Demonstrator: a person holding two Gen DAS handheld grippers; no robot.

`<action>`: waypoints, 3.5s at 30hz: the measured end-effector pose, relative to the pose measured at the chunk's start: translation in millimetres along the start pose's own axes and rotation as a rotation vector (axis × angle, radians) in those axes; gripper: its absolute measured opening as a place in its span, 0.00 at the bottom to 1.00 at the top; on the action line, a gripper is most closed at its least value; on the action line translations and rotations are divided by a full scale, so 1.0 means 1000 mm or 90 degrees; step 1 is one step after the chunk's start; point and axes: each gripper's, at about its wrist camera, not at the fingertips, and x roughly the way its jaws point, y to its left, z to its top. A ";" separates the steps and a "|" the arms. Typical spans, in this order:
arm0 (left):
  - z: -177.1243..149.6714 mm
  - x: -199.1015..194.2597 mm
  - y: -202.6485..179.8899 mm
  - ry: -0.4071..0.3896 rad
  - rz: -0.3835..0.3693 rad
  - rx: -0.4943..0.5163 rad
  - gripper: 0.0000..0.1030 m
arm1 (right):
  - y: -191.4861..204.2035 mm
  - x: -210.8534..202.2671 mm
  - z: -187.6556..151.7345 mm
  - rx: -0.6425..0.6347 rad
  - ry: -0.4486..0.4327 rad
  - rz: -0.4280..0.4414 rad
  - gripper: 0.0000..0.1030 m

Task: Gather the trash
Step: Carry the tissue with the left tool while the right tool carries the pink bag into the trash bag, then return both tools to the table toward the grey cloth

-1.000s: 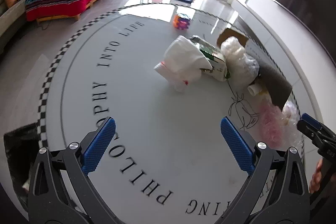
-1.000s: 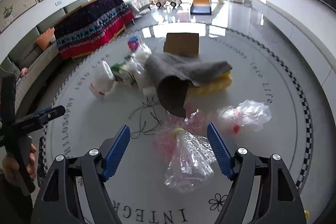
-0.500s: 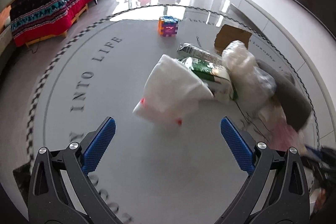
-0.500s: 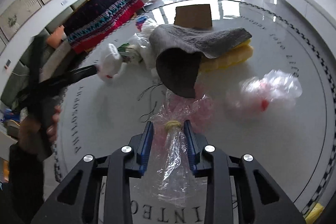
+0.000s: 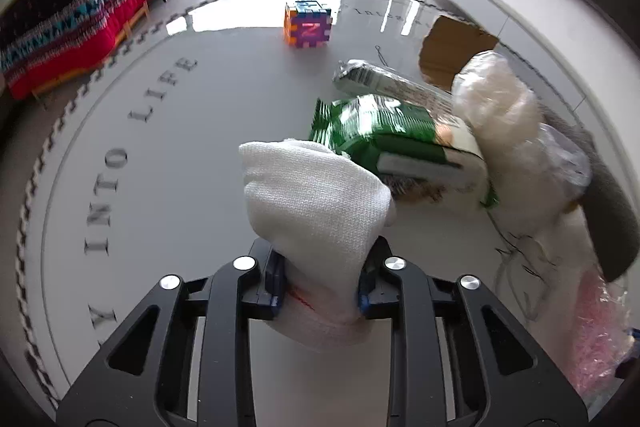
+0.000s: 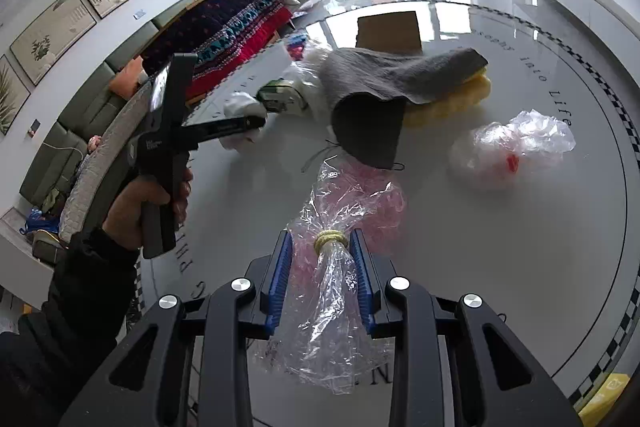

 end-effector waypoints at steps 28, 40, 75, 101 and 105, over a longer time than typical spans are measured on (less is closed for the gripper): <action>-0.175 -0.191 0.129 -0.113 0.101 -0.165 0.26 | 0.219 0.062 -0.012 -0.185 0.057 0.171 0.31; -0.287 -0.261 0.233 -0.114 0.240 -0.346 0.26 | 0.379 0.105 -0.051 -0.335 0.146 0.313 0.31; -0.290 -0.283 0.256 -0.135 0.300 -0.421 0.94 | 0.414 0.114 -0.037 -0.320 0.111 0.323 0.70; -0.108 -0.161 0.048 -0.090 0.056 -0.125 0.94 | 0.132 0.013 0.047 -0.112 -0.097 0.044 0.70; -0.091 -0.141 0.019 -0.076 0.032 -0.092 0.94 | 0.086 0.007 0.053 -0.063 -0.108 0.008 0.70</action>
